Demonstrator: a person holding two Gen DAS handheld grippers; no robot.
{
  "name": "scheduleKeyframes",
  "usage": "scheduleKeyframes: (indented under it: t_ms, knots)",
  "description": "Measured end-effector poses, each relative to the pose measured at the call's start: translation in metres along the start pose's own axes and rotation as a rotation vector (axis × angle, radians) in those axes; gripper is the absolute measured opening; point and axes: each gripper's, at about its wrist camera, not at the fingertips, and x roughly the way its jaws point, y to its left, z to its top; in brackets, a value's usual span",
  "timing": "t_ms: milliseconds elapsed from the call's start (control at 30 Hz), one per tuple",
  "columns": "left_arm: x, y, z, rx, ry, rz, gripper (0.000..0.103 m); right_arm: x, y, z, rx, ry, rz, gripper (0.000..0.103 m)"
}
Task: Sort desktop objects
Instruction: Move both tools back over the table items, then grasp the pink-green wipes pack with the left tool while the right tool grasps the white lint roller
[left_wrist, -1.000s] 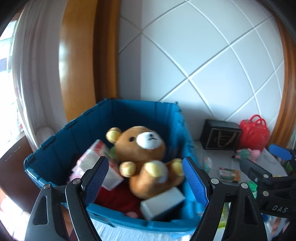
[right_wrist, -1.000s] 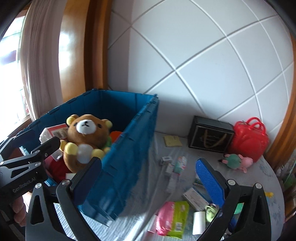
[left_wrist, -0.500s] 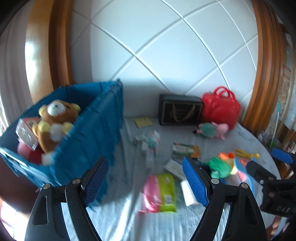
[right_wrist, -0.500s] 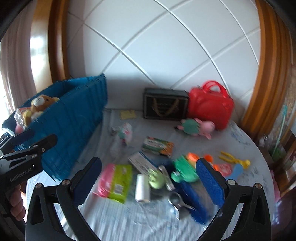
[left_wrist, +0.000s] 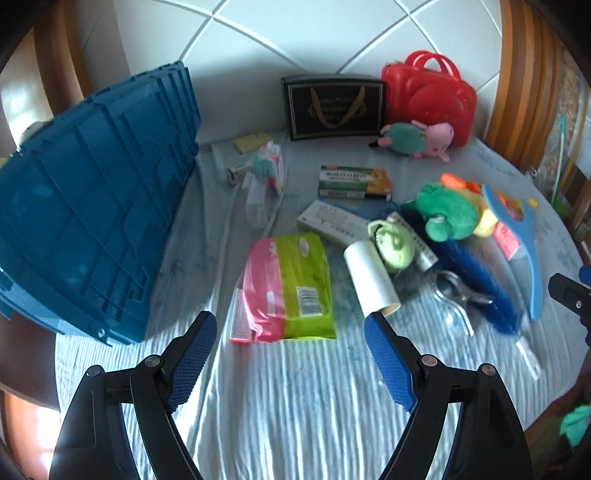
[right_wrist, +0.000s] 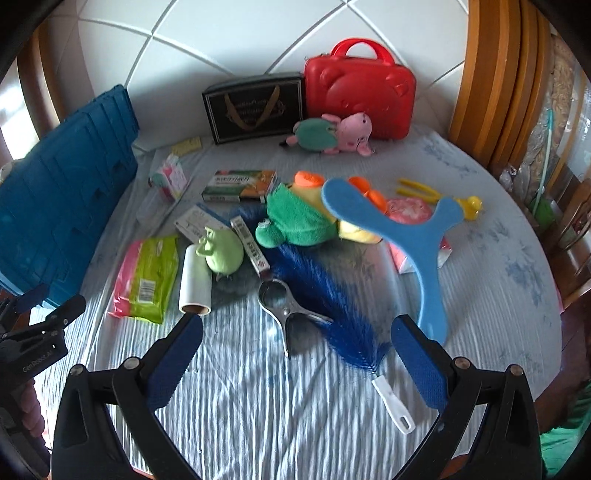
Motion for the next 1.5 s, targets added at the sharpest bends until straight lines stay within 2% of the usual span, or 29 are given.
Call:
scheduleKeyframes:
  t_ms: [233,433,767,1033,1100,1167,1200,1333,1500]
  knots:
    - [0.044,0.040,-0.004,-0.021,0.055,0.029,0.083,0.057,0.048,0.000,-0.063,0.107,0.029,0.103]
    - [0.086,0.062,0.001,-0.058,0.093,-0.014,0.083,0.100,0.079,0.004,-0.047,0.149,0.048,0.103]
    - [0.135,0.038,0.016,-0.069,0.175,-0.063,0.083,0.162,0.107,0.014,-0.087,0.229,0.045,0.103]
    - [0.169,0.009,0.027,-0.066,0.221,-0.100,0.083,0.173,0.094,0.018,-0.083,0.258,0.054,0.103]
    - [0.177,0.001,0.027,-0.024,0.201,-0.051,0.087,0.173,0.093,0.018,-0.082,0.258,0.066,0.103]
    - [0.182,0.000,0.027,-0.013,0.193,-0.042,0.100,0.174,0.094,0.019,-0.087,0.259,0.074,0.103]
    - [0.187,0.000,0.027,-0.016,0.201,-0.033,0.103,0.175,0.096,0.019,-0.091,0.260,0.079,0.103]
    - [0.192,0.009,0.029,-0.033,0.204,-0.064,0.102,0.179,0.104,0.020,-0.110,0.266,0.092,0.103]
    - [0.177,0.018,0.014,0.006,0.198,-0.058,0.085,0.183,0.115,0.022,-0.131,0.264,0.110,0.103]
